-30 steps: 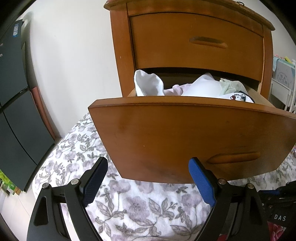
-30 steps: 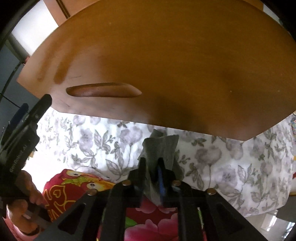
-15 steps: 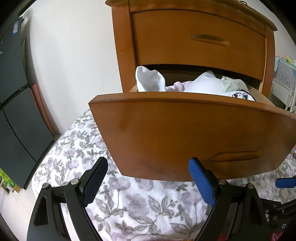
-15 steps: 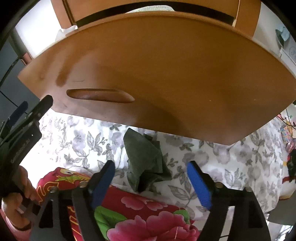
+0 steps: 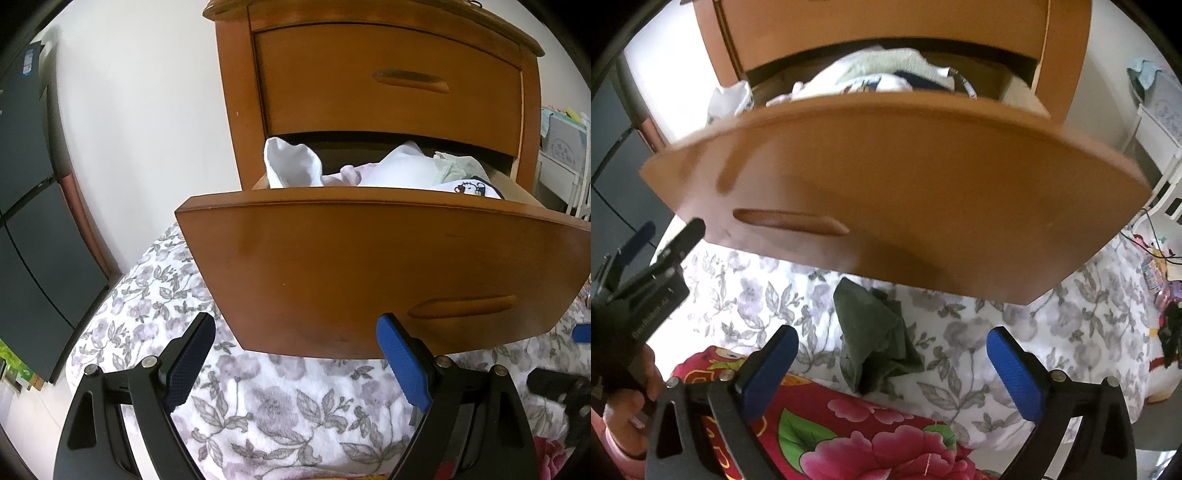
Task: Take underwear out of drawer
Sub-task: 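Move the right tool back into the drawer toward the white Hello Kitty sock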
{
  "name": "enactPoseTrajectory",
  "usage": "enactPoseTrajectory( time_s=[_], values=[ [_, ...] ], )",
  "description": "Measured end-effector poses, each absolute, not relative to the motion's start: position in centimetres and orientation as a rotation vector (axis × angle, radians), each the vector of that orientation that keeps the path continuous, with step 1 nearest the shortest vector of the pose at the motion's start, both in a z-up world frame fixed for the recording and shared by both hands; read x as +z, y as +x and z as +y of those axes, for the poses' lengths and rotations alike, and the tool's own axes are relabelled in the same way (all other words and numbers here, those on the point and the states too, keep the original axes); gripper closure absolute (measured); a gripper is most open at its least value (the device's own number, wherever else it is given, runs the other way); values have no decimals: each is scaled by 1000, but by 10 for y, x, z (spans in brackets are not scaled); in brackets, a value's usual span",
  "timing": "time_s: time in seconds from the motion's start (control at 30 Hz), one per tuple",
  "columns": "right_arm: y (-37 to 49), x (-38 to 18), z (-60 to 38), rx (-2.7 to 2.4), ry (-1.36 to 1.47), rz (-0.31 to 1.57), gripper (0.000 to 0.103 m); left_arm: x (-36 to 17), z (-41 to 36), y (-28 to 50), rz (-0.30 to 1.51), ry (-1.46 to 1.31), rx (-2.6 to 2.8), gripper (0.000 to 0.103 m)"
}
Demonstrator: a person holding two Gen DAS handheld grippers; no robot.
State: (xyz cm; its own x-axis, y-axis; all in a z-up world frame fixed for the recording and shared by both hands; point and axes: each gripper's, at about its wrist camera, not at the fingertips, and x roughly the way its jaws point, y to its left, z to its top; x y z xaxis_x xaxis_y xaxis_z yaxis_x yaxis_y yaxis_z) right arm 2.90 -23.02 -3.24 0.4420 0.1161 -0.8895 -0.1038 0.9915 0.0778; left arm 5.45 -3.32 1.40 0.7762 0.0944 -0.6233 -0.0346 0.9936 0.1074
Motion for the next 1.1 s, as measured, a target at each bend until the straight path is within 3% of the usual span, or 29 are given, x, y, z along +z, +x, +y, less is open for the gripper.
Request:
enactPoseTrajectory(
  time_s=[0.7, 1.1],
  values=[
    [25, 71, -245, 176, 6, 799, 0, 13, -30, 59, 697, 68, 45, 13],
    [71, 120, -239, 202, -33, 635, 0, 14, -32, 58, 682, 68, 25, 13]
  ],
)
